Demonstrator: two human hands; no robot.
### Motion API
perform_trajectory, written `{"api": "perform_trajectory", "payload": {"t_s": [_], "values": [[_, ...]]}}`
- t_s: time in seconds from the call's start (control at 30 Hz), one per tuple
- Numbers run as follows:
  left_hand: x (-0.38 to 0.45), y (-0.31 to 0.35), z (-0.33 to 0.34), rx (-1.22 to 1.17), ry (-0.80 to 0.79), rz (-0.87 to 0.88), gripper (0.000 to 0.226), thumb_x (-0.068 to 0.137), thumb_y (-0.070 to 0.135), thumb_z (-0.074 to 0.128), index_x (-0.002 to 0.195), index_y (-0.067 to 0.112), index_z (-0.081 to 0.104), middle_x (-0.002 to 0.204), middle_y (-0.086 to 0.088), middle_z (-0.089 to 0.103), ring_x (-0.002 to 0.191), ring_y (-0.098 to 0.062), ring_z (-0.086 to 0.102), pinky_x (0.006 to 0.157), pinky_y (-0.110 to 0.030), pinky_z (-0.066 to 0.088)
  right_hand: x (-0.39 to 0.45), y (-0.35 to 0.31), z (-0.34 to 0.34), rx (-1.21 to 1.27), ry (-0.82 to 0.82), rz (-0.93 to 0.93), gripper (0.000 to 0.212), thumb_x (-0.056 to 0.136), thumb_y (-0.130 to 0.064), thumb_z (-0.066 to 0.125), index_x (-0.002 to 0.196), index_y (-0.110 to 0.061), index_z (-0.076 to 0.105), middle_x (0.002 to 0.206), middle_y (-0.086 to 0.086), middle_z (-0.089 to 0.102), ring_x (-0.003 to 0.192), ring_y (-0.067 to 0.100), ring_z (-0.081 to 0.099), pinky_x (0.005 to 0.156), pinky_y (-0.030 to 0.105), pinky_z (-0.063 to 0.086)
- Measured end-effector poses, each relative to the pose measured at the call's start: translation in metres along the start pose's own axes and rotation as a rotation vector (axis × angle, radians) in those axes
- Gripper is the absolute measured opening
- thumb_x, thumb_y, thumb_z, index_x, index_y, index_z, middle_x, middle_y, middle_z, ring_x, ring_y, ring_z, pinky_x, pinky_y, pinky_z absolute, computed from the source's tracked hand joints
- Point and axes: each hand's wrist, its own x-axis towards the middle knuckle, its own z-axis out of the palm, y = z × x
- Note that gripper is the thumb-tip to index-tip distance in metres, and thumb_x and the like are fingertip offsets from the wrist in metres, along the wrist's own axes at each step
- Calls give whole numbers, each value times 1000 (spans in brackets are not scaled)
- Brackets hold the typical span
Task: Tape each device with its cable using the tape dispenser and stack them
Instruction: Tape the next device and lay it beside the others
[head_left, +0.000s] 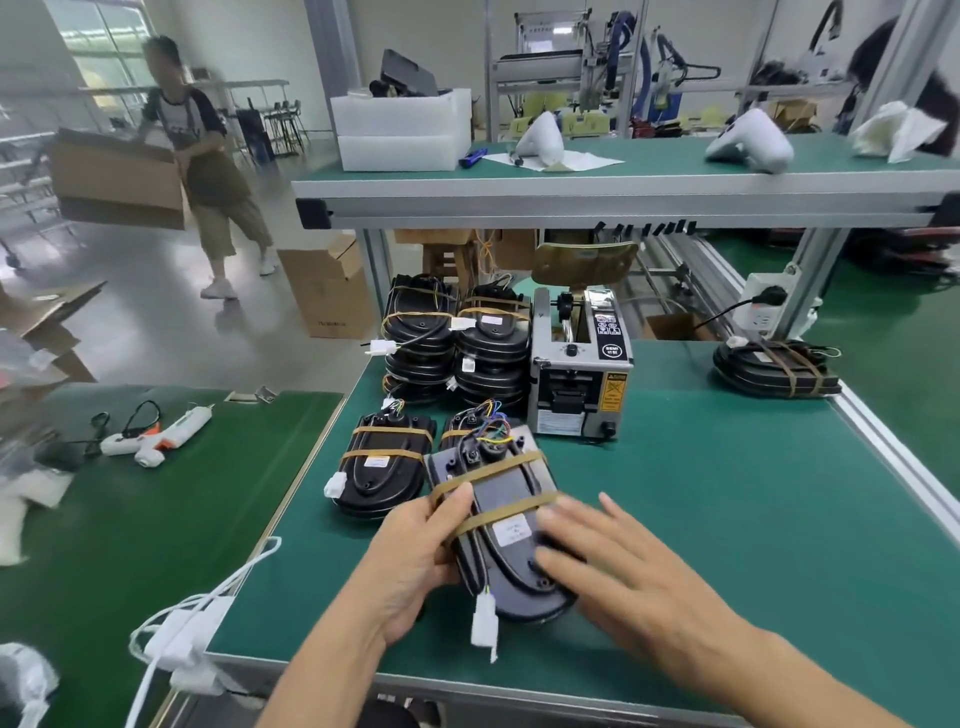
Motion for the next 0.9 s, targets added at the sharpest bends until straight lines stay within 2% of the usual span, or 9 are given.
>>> {"api": "perform_trajectory", "payload": {"t_s": [0.1,0.23,0.33,0.43,0.53,0.63,0.7,0.8,0.9], "values": [[2,-4,5,-149,86,90,45,89,50,71,122,20,79,123,-18,79,97,-24,78,70,-38,64,0,-7,0,518,120,582,70,94,-19,69,157,-29,40,169,-7,31,154,15,34,123,42,34],[5,-9,18,-197,109,180,45,99,37,69,136,12,66,133,-16,75,114,-28,75,82,-41,64,32,-12,8,1269,128,1030,48,97,-45,65,142,-29,54,136,2,69,116,28,72,97,53,58],[3,-15,20,-182,60,236,52,99,33,73,143,9,60,138,-16,72,126,-34,70,94,-43,63,49,-9,7,1290,191,1032,49,88,-29,75,134,-26,57,127,1,72,112,24,73,82,44,64],[-2,-15,-2,-34,61,306,76,85,51,87,145,12,60,142,-12,71,137,-33,64,113,-45,54,48,12,-5,1241,145,889,49,90,-13,74,132,-31,59,127,2,72,115,21,70,87,32,60],[-9,-16,-34,98,64,357,101,69,79,85,150,26,55,146,1,69,143,-18,59,116,-35,47,46,33,-22,1046,12,760,57,93,-7,73,139,-34,53,135,-3,67,124,17,66,99,30,55],[-12,-21,-51,199,80,397,79,79,89,67,142,40,65,145,5,69,142,-16,60,119,-42,43,47,48,-28,831,-159,711,62,93,-16,73,144,-40,47,135,-11,64,122,15,65,103,43,55],[-10,-30,-52,284,90,401,84,82,93,58,143,35,64,143,10,70,139,-11,61,120,-40,45,49,54,-29,754,-238,713,64,92,-19,73,145,-42,46,132,-13,66,121,14,65,103,46,55],[-6,-44,-45,371,110,388,93,77,95,59,148,34,56,138,28,69,132,7,60,113,-19,48,51,55,-24,728,-323,705,65,92,-19,73,145,-45,46,131,-15,66,117,11,66,99,40,57],[-5,-51,-38,379,150,387,57,87,75,66,134,48,50,123,50,63,120,21,60,95,-1,45,51,52,-17,753,-350,698,66,93,-17,72,144,-48,45,130,-18,66,110,6,68,83,19,56]]}}
